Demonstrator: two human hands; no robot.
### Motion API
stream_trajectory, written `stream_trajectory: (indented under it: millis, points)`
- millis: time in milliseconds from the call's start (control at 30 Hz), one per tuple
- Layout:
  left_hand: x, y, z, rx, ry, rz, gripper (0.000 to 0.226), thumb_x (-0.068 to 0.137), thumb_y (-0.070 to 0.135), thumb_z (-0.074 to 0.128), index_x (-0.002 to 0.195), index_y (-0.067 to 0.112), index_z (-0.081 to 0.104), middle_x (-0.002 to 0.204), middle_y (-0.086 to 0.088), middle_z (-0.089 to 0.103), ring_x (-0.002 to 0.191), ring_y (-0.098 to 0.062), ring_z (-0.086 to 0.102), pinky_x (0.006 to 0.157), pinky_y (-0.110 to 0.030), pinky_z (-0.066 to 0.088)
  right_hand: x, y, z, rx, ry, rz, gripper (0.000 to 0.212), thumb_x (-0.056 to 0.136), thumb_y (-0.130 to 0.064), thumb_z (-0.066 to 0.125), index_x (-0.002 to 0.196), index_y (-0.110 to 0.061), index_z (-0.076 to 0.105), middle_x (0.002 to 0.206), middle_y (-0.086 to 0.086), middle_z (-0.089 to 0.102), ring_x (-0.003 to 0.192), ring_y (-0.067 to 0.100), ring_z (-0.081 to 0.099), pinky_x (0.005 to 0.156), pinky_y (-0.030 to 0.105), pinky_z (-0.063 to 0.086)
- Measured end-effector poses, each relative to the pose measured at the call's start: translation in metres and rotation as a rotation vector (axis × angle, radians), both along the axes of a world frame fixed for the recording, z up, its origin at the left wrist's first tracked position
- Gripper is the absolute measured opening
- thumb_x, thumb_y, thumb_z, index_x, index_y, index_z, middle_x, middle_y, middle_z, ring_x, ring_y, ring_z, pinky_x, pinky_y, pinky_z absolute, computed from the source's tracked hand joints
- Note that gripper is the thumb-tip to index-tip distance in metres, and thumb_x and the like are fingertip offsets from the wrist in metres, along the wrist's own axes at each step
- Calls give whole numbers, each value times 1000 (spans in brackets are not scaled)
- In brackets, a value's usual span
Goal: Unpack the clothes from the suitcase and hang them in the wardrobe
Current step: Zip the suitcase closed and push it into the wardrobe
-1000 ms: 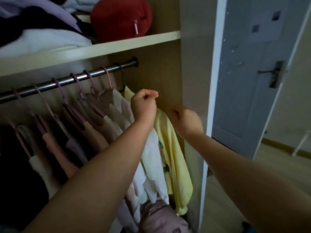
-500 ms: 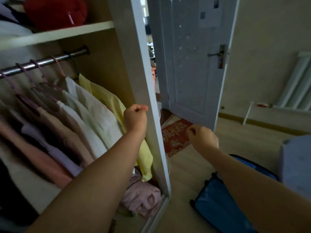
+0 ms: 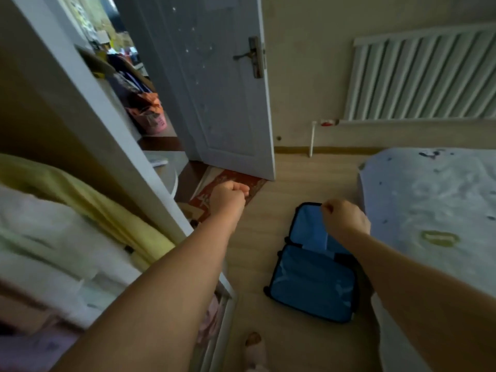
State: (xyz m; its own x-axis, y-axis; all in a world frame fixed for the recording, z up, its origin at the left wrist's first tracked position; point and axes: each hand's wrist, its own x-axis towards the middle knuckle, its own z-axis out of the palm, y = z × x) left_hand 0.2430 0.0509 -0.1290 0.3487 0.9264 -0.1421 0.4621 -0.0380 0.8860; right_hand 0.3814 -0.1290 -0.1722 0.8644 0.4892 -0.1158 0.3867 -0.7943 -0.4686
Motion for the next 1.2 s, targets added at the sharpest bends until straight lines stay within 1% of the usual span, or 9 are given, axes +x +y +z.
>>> stream_trajectory:
  millis: [100, 167, 367, 467, 600, 800, 933, 1033, 1200]
  points:
    - [30, 5, -27, -74, 76, -115, 34, 79, 0, 43, 65, 24, 64, 85, 1, 71, 75, -18, 63, 60, -27, 49, 13, -4, -21, -13, 39, -128, 37, 97, -24, 38, 65, -10, 49, 61, 13, 46, 53, 21, 36, 53, 27, 26]
    - [47, 9, -42, -118, 101, -186, 35, 80, -1, 42, 67, 23, 64, 86, 0, 71, 72, -16, 62, 56, -24, 45, 20, -3, -33, -40, 55, -167, 34, 95, -20, 39, 62, -14, 45, 60, 8, 41, 51, 24, 38, 52, 27, 24]
    - [82, 33, -92, -213, 203, -308, 36, 83, -2, 39, 70, 22, 63, 83, 1, 69, 69, -13, 59, 58, -22, 43, 40, 17, -75, -87, 105, -296, 29, 93, -22, 40, 77, -9, 61, 71, 10, 60, 61, 26, 54, 54, 28, 36]
    - [94, 46, -127, -269, 286, -329, 36, 83, -1, 39, 70, 23, 63, 83, 2, 69, 72, -14, 60, 60, -23, 44, 47, 31, -102, -102, 148, -341, 25, 95, -25, 41, 79, -17, 58, 67, 1, 56, 58, 21, 51, 53, 28, 39]
    - [105, 53, -167, -320, 368, -331, 34, 83, 0, 41, 69, 23, 63, 83, 2, 71, 74, -16, 62, 63, -25, 46, 55, 35, -135, -82, 211, -352, 23, 96, -29, 42, 98, -25, 65, 79, 2, 62, 70, 25, 57, 59, 30, 45]
    - [112, 34, -217, -369, 431, -313, 33, 86, 0, 42, 74, 21, 64, 82, 3, 69, 70, -12, 61, 60, -23, 45, 78, 18, -189, -14, 297, -327, 25, 96, -31, 44, 105, -23, 66, 86, 1, 65, 74, 22, 57, 66, 33, 50]
    - [123, 4, -253, -399, 448, -248, 33, 87, 0, 42, 74, 20, 63, 80, 3, 68, 63, -9, 58, 56, -22, 44, 97, -4, -230, -29, 365, -269, 23, 95, -30, 45, 101, -22, 66, 89, 2, 67, 78, 23, 60, 70, 36, 53]
    - [131, -26, -290, -441, 472, -199, 31, 88, -1, 41, 77, 19, 63, 86, -1, 69, 66, -11, 60, 55, -22, 44, 114, -24, -261, -63, 395, -218, 22, 95, -28, 46, 100, -21, 66, 93, 3, 67, 80, 23, 59, 67, 33, 50]
    - [150, -81, -361, -506, 467, -221, 29, 89, -4, 42, 80, 15, 61, 86, -2, 66, 74, -14, 60, 43, -11, 41, 141, -51, -321, -73, 413, -205, 21, 95, -28, 44, 92, -23, 65, 92, -2, 68, 83, 22, 60, 66, 31, 48]
